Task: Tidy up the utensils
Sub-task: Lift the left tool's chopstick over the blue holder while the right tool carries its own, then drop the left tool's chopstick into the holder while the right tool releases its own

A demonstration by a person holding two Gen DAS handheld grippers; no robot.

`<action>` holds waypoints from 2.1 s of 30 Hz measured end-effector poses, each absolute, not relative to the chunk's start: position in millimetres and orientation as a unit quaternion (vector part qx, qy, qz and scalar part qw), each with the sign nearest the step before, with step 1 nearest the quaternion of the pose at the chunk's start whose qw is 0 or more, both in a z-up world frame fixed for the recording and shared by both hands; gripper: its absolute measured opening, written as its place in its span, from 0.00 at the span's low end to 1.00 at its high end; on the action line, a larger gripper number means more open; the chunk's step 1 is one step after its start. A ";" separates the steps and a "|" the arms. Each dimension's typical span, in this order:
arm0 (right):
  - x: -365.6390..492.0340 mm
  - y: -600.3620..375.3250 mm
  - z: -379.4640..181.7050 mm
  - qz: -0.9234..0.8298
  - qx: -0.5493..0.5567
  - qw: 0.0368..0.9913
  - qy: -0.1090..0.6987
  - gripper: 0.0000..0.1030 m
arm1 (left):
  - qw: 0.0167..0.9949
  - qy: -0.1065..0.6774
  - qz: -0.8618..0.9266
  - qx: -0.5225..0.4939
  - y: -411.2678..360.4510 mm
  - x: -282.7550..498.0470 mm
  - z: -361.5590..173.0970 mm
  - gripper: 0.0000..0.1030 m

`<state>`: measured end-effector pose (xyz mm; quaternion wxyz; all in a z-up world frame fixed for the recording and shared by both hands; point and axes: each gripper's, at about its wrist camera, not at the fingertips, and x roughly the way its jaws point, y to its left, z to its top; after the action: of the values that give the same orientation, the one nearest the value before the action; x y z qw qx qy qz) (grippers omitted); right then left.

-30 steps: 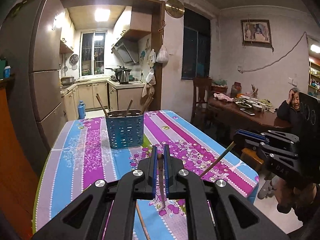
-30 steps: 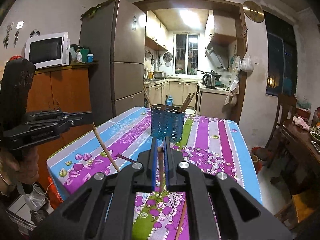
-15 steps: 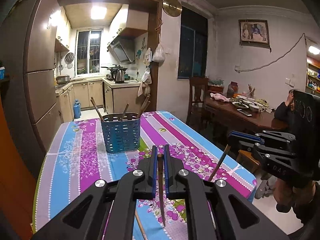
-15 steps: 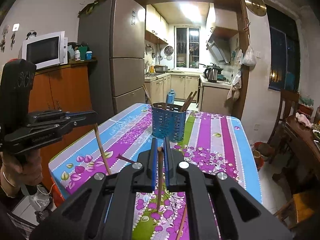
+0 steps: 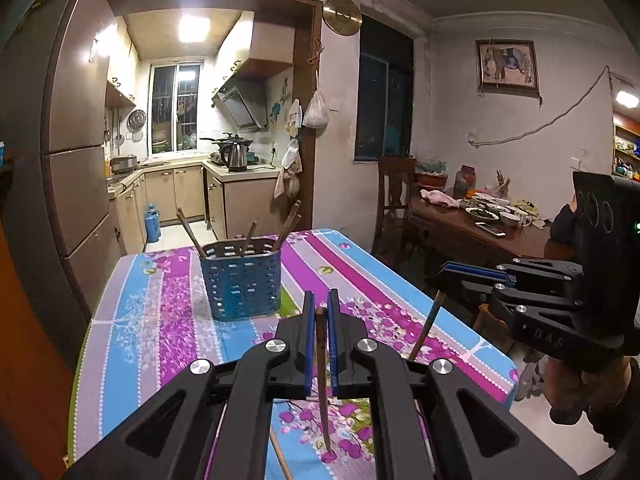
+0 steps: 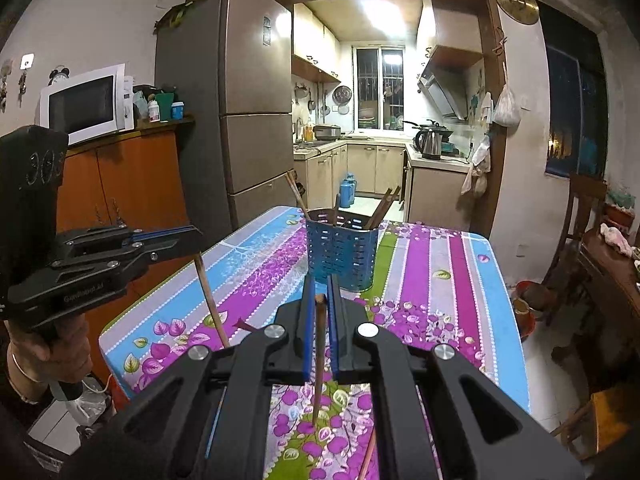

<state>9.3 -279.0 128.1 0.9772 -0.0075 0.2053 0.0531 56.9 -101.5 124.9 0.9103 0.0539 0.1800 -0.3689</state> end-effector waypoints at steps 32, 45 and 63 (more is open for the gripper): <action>235.3 -323.2 236.2 -0.037 0.040 0.997 0.061 0.05 | 0.964 0.004 -0.263 0.025 -169.6 283.3 251.6 0.07; 301.5 -327.6 171.1 -0.047 0.061 0.989 0.125 0.05 | 0.963 0.055 -0.263 0.026 -189.8 345.3 175.9 0.07; 266.1 -328.6 180.0 -0.046 0.036 0.989 0.134 0.08 | 0.970 0.061 -0.234 0.006 -144.5 311.7 176.9 0.08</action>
<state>266.1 -328.6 180.0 0.9892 0.0364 0.1345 -0.0465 311.7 -144.5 176.9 0.9704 0.0059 0.0611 -0.2337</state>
